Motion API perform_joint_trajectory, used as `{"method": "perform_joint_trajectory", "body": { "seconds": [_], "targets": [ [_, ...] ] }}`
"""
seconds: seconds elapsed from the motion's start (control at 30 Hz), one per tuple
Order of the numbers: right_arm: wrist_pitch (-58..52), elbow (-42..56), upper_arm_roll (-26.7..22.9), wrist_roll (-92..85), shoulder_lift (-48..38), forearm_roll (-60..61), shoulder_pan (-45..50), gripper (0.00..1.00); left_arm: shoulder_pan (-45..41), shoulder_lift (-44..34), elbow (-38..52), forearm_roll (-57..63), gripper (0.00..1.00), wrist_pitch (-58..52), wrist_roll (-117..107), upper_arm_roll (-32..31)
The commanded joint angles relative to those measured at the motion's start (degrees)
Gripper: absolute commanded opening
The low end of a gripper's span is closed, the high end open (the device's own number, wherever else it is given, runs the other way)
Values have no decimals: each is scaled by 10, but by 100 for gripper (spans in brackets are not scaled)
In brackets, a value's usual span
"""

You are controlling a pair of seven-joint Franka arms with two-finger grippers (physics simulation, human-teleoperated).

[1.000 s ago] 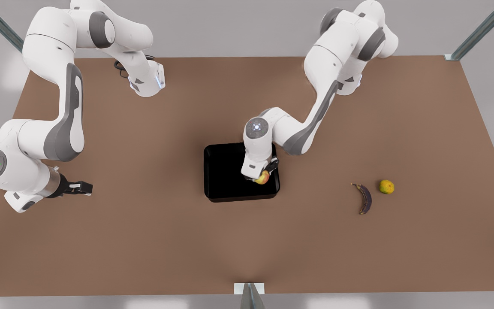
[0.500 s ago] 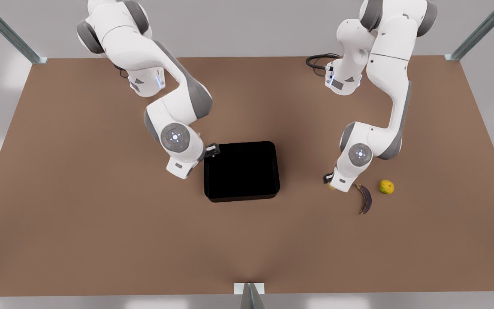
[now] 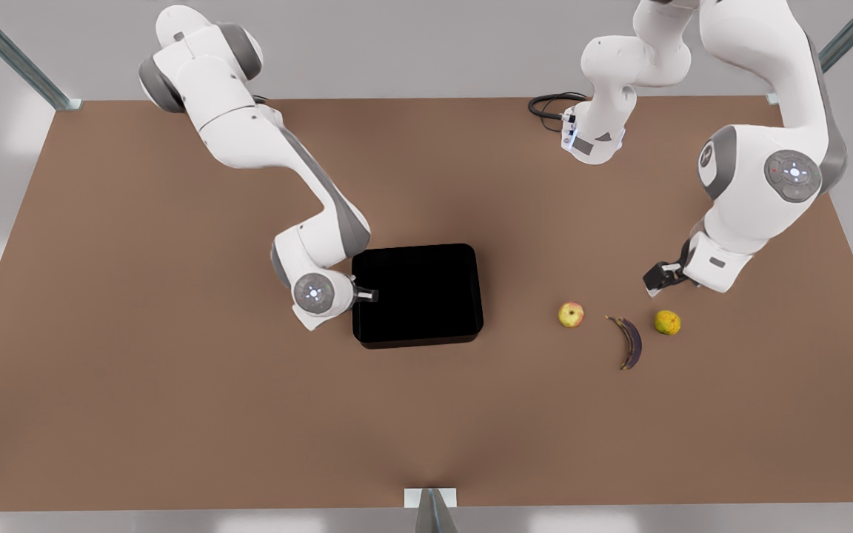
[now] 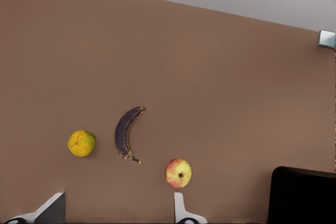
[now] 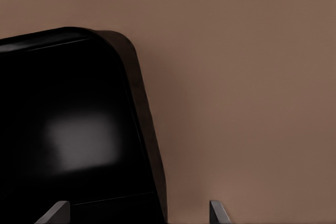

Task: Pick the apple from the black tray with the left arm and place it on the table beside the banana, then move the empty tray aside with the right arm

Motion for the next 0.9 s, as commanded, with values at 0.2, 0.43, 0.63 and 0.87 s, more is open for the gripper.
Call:
{"method": "perform_joint_trajectory", "body": {
  "seconds": [0.2, 0.43, 0.63, 0.87],
  "targets": [
    [74, -11, 2, -14, 40, 0, 3, 99, -19, -19, 8, -1, 100, -76, 124, -2],
    [98, -26, 2, -80, 52, 6, 0, 69, -20, -20, 22, -2, 100, -79, 125, -2],
    [96, -25, 1, -81, 51, 6, -1, 32, -20, -19, 21, -1, 100, -79, 127, -2],
    [92, -24, 1, -90, 49, 7, -2, 22, -21, -20, 17, -1, 100, -82, 125, -3]
  ]
}}
